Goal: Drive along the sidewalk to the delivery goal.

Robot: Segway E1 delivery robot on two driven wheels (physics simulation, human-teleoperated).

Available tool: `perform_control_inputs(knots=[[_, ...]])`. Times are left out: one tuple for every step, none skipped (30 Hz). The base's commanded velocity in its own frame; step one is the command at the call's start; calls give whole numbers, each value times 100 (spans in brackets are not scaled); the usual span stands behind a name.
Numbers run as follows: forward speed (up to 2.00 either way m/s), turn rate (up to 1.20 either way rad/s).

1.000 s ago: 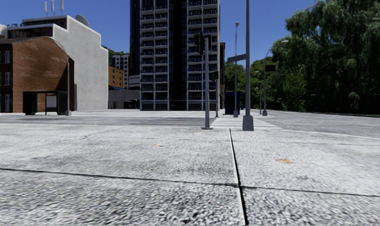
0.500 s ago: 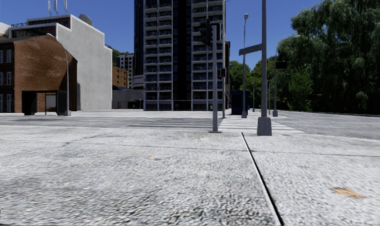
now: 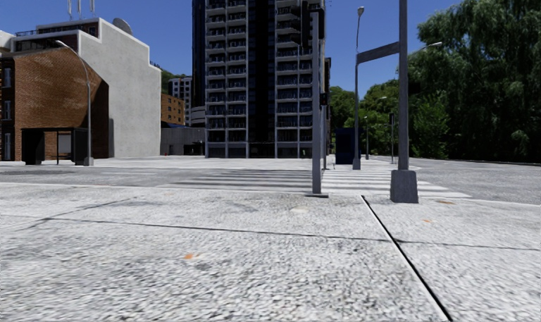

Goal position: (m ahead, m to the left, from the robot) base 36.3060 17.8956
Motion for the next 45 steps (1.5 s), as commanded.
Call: perform_control_inputs(knots=[[200, 18], [200, 18], [200, 18], [200, 18], [200, 18], [200, 18], [200, 18], [200, 18], [200, 18], [200, 18], [200, 18], [200, 18], [200, 18], [200, 18], [200, 19], [200, 21], [200, 21], [200, 22], [200, 22], [200, 22], [200, 22], [200, 22], [200, 21], [200, 19], [200, 12], [200, 12], [200, 9], [200, 8], [200, 8], [200, 1], [200, 0], [200, 0], [200, 0], [200, 0], [200, 0], [200, 0], [200, 0], [200, 0], [200, 0], [200, 0], [200, 0], [200, 0], [200, 0], [200, 0], [200, 0]])
